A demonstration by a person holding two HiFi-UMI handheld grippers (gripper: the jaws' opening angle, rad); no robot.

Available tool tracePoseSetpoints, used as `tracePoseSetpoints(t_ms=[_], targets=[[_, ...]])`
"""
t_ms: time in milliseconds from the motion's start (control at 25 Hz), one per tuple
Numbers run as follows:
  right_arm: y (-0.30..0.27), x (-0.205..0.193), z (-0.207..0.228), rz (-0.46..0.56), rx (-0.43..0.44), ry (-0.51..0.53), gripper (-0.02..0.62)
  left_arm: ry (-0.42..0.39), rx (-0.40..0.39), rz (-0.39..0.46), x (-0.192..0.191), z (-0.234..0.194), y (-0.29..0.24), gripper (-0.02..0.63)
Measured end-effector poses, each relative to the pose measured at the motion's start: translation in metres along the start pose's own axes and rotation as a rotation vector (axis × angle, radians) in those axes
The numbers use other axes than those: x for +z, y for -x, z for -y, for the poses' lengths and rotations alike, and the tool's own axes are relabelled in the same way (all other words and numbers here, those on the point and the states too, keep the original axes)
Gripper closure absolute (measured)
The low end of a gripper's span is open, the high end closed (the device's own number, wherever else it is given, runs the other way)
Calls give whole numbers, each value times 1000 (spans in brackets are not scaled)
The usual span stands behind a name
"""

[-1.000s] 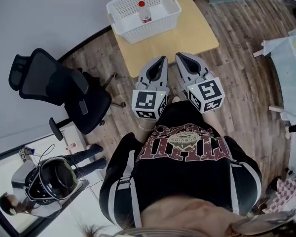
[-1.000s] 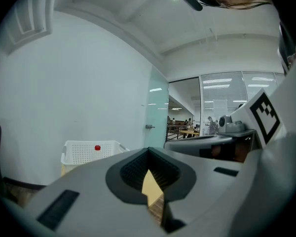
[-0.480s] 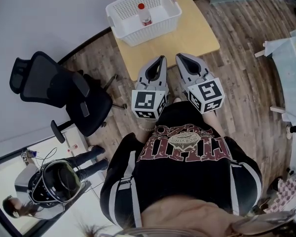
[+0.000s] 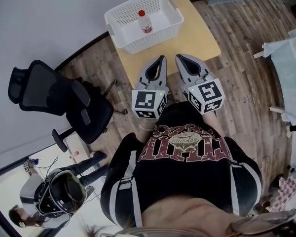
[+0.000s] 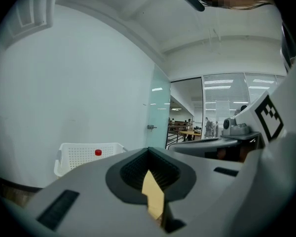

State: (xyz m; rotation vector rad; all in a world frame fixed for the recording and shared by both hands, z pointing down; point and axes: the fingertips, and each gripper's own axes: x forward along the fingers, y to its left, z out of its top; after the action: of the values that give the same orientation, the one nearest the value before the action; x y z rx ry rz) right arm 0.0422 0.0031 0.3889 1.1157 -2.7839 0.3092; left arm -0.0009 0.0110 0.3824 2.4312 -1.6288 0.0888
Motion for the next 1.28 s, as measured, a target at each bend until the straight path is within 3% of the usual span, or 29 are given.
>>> tracePoseSetpoints(t_ms=[480, 1280], targets=[[-64, 12, 17, 1, -26, -16, 578, 0, -35, -10, 10, -51, -42, 560], [-148, 13, 11, -36, -12, -16, 578, 20, -28, -28, 12, -129, -63, 560]])
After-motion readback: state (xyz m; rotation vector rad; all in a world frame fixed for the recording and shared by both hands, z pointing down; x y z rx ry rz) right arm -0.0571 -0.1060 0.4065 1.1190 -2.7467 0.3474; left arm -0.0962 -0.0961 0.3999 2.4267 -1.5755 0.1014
